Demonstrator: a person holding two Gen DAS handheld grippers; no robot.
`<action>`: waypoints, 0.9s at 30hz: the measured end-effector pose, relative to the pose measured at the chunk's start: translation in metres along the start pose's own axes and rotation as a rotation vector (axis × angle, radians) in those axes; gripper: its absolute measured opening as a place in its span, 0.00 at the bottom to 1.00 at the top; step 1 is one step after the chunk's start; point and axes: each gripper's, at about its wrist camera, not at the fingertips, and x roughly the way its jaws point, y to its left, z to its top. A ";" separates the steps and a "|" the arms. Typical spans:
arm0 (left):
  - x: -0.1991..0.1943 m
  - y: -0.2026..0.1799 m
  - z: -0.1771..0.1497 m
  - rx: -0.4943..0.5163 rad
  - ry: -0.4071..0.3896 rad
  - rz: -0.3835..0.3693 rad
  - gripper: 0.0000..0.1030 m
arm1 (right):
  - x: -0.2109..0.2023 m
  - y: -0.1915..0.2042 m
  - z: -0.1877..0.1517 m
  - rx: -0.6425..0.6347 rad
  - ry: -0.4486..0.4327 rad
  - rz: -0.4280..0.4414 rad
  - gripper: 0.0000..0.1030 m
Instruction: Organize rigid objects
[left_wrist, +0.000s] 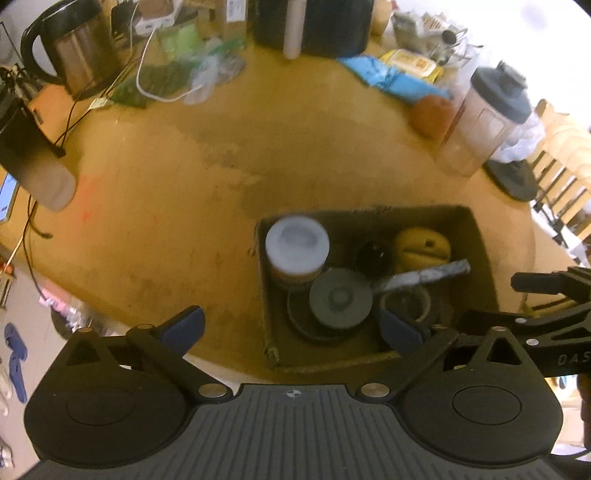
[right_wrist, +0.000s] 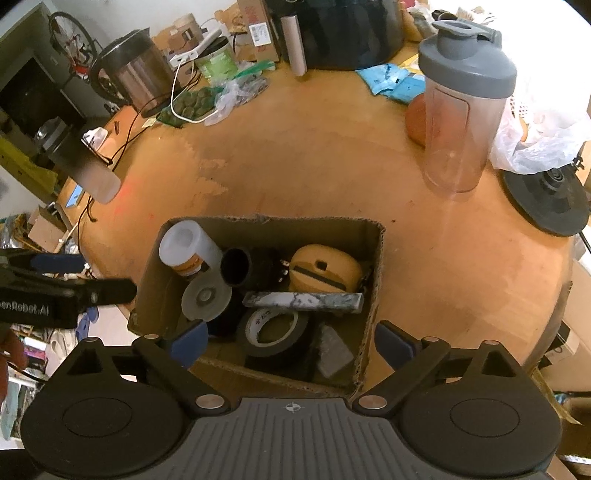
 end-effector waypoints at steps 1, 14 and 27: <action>0.000 0.000 -0.002 0.002 0.008 0.009 1.00 | 0.001 0.001 -0.001 -0.002 0.006 -0.002 0.95; 0.008 -0.006 -0.022 -0.009 0.098 0.019 1.00 | 0.014 0.007 -0.019 -0.044 0.125 -0.067 1.00; 0.016 -0.013 -0.030 0.005 0.142 0.011 1.00 | 0.022 0.004 -0.032 -0.072 0.197 -0.123 1.00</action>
